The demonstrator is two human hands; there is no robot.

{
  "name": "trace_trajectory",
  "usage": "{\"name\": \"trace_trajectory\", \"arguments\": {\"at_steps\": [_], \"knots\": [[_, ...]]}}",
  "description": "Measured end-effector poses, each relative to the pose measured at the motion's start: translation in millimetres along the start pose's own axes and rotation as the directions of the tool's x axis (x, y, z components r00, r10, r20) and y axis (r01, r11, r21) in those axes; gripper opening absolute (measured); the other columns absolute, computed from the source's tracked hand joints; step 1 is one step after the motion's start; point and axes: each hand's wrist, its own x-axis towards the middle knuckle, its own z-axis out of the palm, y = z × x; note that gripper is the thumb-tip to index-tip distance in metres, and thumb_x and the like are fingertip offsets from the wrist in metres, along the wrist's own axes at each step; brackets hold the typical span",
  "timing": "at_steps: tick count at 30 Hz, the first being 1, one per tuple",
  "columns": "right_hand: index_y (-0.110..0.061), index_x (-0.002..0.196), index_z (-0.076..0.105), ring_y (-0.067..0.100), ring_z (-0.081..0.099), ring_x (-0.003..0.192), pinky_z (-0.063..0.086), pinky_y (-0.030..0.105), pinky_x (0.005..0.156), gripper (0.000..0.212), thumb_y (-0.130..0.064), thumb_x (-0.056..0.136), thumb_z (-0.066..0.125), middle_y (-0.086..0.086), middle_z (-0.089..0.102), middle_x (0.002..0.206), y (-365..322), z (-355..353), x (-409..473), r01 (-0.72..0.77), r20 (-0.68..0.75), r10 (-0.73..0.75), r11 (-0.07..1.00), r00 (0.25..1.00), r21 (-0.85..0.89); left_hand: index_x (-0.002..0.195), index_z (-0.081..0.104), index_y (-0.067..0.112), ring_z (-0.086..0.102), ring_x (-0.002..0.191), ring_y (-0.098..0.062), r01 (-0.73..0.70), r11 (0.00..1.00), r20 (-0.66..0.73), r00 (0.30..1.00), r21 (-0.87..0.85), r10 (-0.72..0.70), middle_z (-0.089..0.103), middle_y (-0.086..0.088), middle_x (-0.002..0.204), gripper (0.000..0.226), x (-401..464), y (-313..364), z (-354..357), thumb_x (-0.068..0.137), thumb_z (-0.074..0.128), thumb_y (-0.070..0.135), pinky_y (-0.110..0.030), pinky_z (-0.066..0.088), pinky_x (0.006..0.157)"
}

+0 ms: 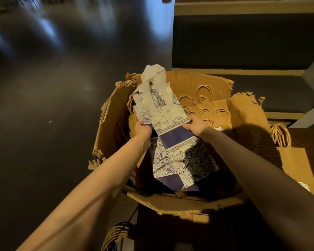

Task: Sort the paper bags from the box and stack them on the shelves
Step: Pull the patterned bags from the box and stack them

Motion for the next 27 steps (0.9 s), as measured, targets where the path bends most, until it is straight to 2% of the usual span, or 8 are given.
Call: {"name": "trace_trajectory", "arguments": {"at_steps": [3,7,10,14,19,22,24,27], "knots": [[-0.002,0.138,0.032,0.018,0.043,0.116,0.034,0.023,0.088,0.046,-0.015,0.097,0.05,0.009,0.043,0.134,-11,-6,-14,0.099,-0.08,-0.091,0.99,0.993,0.096,0.132,0.038,0.011,0.043,0.069,-0.013,-0.097,0.993,-0.053,0.994,-0.069,0.093,0.048,-0.015,0.129,0.045,-18,14,6,0.092,0.044,-0.006,-0.022,0.034,0.053],[-0.008,0.127,0.043,0.015,0.05,0.105,0.04,0.022,0.083,0.031,-0.008,0.097,0.049,0.004,0.052,0.123,-31,-18,-37,0.25,-0.224,-0.199,0.941,0.954,0.227,0.135,0.028,0.01,0.053,0.096,-0.02,-0.153,0.963,-0.083,0.987,-0.224,0.138,0.051,-0.01,0.117,0.045,-45,38,8,0.096,0.05,0.015,-0.026,0.044,0.078],[-0.017,0.114,0.044,0.022,0.054,0.113,0.046,0.035,0.094,0.021,-0.007,0.096,0.05,0.004,0.056,0.122,-43,-28,-54,0.316,-0.315,-0.229,0.912,0.921,0.261,0.143,0.02,0.009,0.039,0.131,-0.027,-0.282,0.954,0.045,0.957,-0.103,0.287,0.038,-0.01,0.143,0.053,-67,54,7,0.099,0.045,0.024,-0.033,0.034,0.104],[-0.011,0.129,0.039,0.013,0.054,0.106,0.048,0.017,0.071,0.031,-0.012,0.099,0.045,0.003,0.054,0.123,-63,-41,-84,0.366,-0.357,-0.273,0.903,0.893,0.226,0.138,0.03,0.004,0.044,0.126,-0.023,-0.49,0.866,0.119,0.858,-0.095,0.499,0.045,-0.009,0.136,0.043,-90,65,3,0.097,0.044,0.005,-0.025,0.036,0.095],[-0.006,0.136,0.031,0.013,0.049,0.117,0.042,0.017,0.082,0.039,-0.011,0.099,0.042,0.008,0.051,0.133,-78,-53,-112,0.414,-0.445,-0.318,0.9,0.837,0.136,0.135,0.032,0.004,0.045,0.121,-0.017,-0.589,0.804,0.21,0.779,-0.08,0.591,0.048,-0.009,0.134,0.043,-112,64,-2,0.094,0.047,0.0,-0.02,0.036,0.091],[-0.008,0.136,0.03,0.008,0.048,0.107,0.04,0.001,0.057,0.037,-0.014,0.101,0.04,0.007,0.051,0.133,-84,-59,-125,0.423,-0.446,-0.316,0.891,0.837,0.163,0.14,0.026,0.008,0.043,0.126,-0.019,-0.629,0.771,0.228,0.74,-0.099,0.633,0.045,-0.007,0.138,0.051,-122,71,-6,0.094,0.048,0.001,-0.025,0.036,0.097],[-0.008,0.135,0.029,0.009,0.05,0.11,0.041,0.006,0.058,0.037,-0.017,0.101,0.04,0.007,0.051,0.132,-91,-60,-134,0.435,-0.48,-0.324,0.89,0.815,0.138,0.142,0.02,0.009,0.04,0.129,-0.018,-0.671,0.731,0.247,0.692,-0.125,0.678,0.042,-0.007,0.14,0.056,-129,78,-7,0.094,0.047,0.0,-0.023,0.034,0.1],[-0.007,0.132,0.027,0.026,0.056,0.112,0.048,0.03,0.079,0.038,-0.019,0.1,0.043,0.009,0.056,0.123,-103,-62,-144,0.461,-0.556,-0.348,0.884,0.754,0.072,0.143,0.011,0.007,0.036,0.131,-0.017,-0.762,0.628,0.263,0.581,-0.159,0.771,0.035,-0.009,0.142,0.07,-136,92,-7,0.089,0.052,-0.007,-0.021,0.03,0.107]]}}
